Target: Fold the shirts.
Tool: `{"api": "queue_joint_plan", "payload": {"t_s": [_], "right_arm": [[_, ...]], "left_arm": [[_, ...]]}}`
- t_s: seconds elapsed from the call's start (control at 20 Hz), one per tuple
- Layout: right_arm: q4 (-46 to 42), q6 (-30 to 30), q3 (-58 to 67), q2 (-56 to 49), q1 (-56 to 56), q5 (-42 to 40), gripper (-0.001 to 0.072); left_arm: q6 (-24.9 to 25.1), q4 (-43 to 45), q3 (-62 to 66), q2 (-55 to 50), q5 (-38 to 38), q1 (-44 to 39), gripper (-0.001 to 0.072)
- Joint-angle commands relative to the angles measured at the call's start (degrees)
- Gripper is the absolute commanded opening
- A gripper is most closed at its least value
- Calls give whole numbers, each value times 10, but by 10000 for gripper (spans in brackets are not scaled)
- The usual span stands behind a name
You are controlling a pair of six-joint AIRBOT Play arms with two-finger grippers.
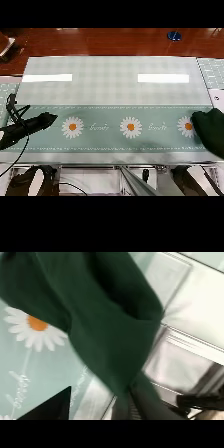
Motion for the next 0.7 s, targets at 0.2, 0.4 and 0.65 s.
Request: {"api": "queue_joint_plan", "payload": {"t_s": [0.2,0.4,0.65], "right_arm": [[80,4,-18,10,39,-140,68],[296,-77,-18,10,266,-356,20],[53,-48,-18,-56,724,-475,20]], "left_arm": [[0,-41,36,-1,88,0,19],[16,-84,202,-52,74,-30,18],[18,62,411,-160,55,-240,17]]}}
